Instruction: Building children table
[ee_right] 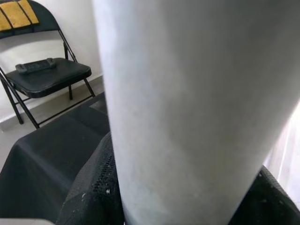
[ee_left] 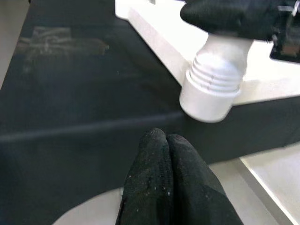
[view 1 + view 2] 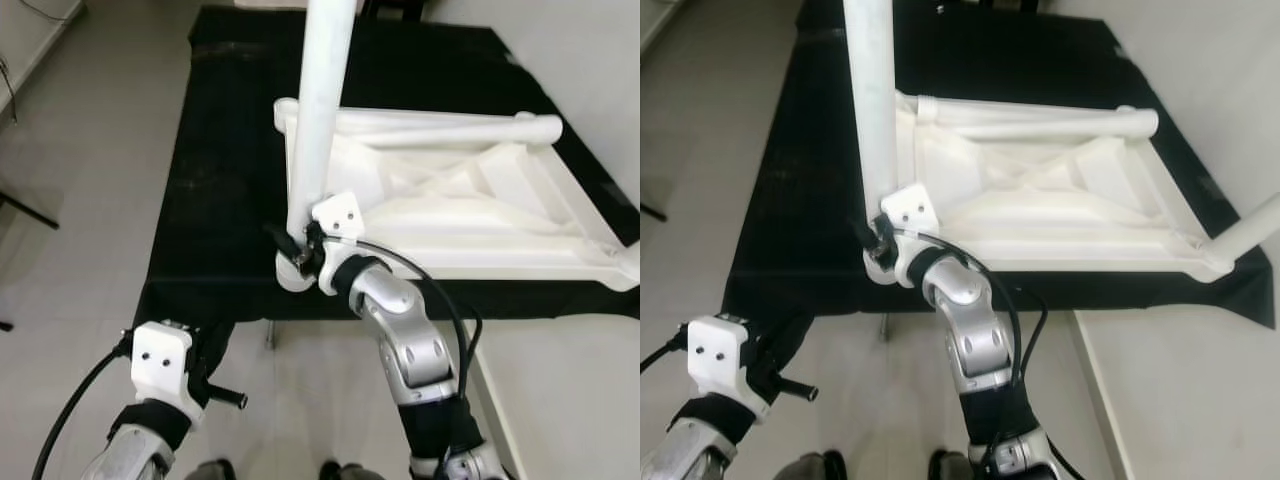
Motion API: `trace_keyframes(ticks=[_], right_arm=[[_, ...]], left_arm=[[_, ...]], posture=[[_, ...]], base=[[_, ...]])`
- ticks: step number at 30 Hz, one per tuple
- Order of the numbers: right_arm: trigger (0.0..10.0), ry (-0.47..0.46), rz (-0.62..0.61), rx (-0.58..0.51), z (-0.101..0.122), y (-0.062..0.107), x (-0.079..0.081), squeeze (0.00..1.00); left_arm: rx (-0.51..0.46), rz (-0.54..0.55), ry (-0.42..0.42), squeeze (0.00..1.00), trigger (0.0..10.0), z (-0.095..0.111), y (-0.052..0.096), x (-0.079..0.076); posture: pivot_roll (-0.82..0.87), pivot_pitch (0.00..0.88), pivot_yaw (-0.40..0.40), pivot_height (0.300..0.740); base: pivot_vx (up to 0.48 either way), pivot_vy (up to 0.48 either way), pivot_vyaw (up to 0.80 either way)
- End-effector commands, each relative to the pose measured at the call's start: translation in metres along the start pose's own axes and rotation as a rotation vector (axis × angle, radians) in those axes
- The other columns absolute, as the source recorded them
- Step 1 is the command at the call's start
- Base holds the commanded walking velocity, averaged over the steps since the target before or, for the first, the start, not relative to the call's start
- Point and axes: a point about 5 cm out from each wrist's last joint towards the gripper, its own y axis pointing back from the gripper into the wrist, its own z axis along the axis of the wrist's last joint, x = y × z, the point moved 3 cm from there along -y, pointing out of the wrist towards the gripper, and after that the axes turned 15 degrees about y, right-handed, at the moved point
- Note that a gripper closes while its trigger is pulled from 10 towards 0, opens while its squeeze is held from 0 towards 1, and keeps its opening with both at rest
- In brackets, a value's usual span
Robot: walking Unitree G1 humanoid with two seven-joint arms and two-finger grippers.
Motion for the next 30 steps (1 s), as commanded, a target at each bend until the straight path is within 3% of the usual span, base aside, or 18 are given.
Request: trace_keyframes(ticks=[1, 4, 5, 7, 8, 9, 10, 12, 15, 17, 19, 20, 21, 22, 27, 30], right_arm=[[0.0, -0.148, 0.041, 0.130, -0.030, -0.004, 0.043, 0.00], [0.0, -0.142, 0.039, 0.121, -0.029, -0.008, 0.041, 0.00], [4.6, -0.150, 0.054, 0.100, -0.025, -0.013, 0.041, 0.00], [4.6, -0.150, 0.054, 0.100, -0.025, -0.013, 0.041, 0.00], [10.0, -0.193, 0.104, 0.036, -0.011, -0.016, 0.045, 0.69], [10.0, -0.238, 0.182, -0.051, 0.004, -0.019, 0.048, 1.00], [10.0, -0.238, 0.182, -0.051, 0.004, -0.019, 0.048, 1.00], [10.0, -0.308, 0.338, -0.178, 0.026, -0.017, 0.045, 1.00], [10.0, -0.309, 0.357, -0.196, 0.029, -0.016, 0.042, 1.00], [10.0, -0.222, 0.576, -0.270, 0.031, -0.008, 0.033, 1.00], [10.0, -0.222, 0.576, -0.270, 0.031, -0.008, 0.033, 1.00], [10.0, -0.191, 0.662, -0.292, 0.031, -0.004, 0.030, 1.00], [10.0, -0.154, 0.715, -0.295, 0.028, -0.003, 0.024, 0.86], [10.0, -0.122, 0.724, -0.286, 0.028, -0.010, 0.016, 0.00], [10.0, -0.069, 0.737, -0.297, 0.040, -0.026, 0.003, 0.00], [10.0, -0.034, 0.819, -0.325, 0.051, -0.029, 0.002, 0.00]], left_arm=[[0.023, -0.003, 0.001, 0.00, 10.0, -0.005, 0.003, 0.002], [0.023, -0.002, 0.003, 0.00, 10.0, -0.006, 0.001, 0.003], [0.019, 0.000, -0.007, 0.00, 10.0, -0.006, 0.001, 0.003], [0.019, 0.000, -0.007, 0.00, 10.0, -0.006, 0.001, 0.003], [0.014, 0.004, -0.011, 0.00, 10.0, -0.006, 0.000, 0.004], [0.009, 0.007, -0.015, 0.00, 10.0, -0.006, -0.001, 0.004], [0.009, 0.007, -0.015, 0.00, 10.0, -0.006, -0.001, 0.004], [0.005, 0.008, -0.015, 0.00, 10.0, -0.006, -0.002, 0.004], [0.004, 0.007, -0.014, 0.00, 10.0, -0.006, -0.003, 0.004], [0.002, 0.005, -0.011, 0.00, 10.0, -0.007, -0.002, 0.002], [0.002, 0.005, -0.011, 0.00, 10.0, -0.007, -0.002, 0.002], [0.001, 0.005, -0.010, 0.00, 10.0, -0.007, -0.001, 0.001], [0.000, 0.004, -0.009, 0.00, 10.0, -0.007, -0.001, 0.000], [0.000, 0.004, -0.008, 0.00, 10.0, -0.006, 0.001, -0.001], [0.001, 0.003, -0.005, 0.00, 10.0, -0.006, 0.005, -0.004], [0.009, -0.001, -0.001, 0.00, 10.0, -0.006, 0.008, -0.008]], posture=[[-0.12, 0.169, -0.120, 0.740], [-0.12, 0.167, -0.122, 0.740], [-0.11, 0.160, -0.131, 0.740], [-0.11, 0.160, -0.131, 0.740], [-0.10, 0.154, -0.133, 0.740], [-0.11, 0.150, -0.136, 0.740], [-0.11, 0.150, -0.136, 0.740], [-0.10, 0.149, -0.139, 0.740], [-0.10, 0.149, -0.139, 0.740], [-0.09, 0.156, -0.151, 0.740], [-0.09, 0.156, -0.151, 0.740], [-0.09, 0.157, -0.152, 0.740], [-0.09, 0.162, -0.156, 0.740], [-0.07, 0.170, -0.157, 0.740], [-0.06, 0.183, -0.156, 0.740], [-0.05, 0.199, -0.157, 0.740]], base=[[0.000, 0.000, 0.00], [0.000, 0.000, 0.00], [0.000, 0.000, 0.00], [0.000, 0.000, 0.00], [0.000, 0.000, 0.00], [0.000, 0.000, 0.00], [0.000, 0.000, 0.00], [0.000, 0.000, 0.00], [0.000, 0.000, 0.00], [0.000, 0.000, 0.00], [0.000, 0.000, 0.00], [0.000, 0.000, 0.00], [0.000, 0.000, 0.00], [0.000, 0.000, 0.00], [0.000, 0.000, 0.00], [0.000, 0.000, 0.00]])
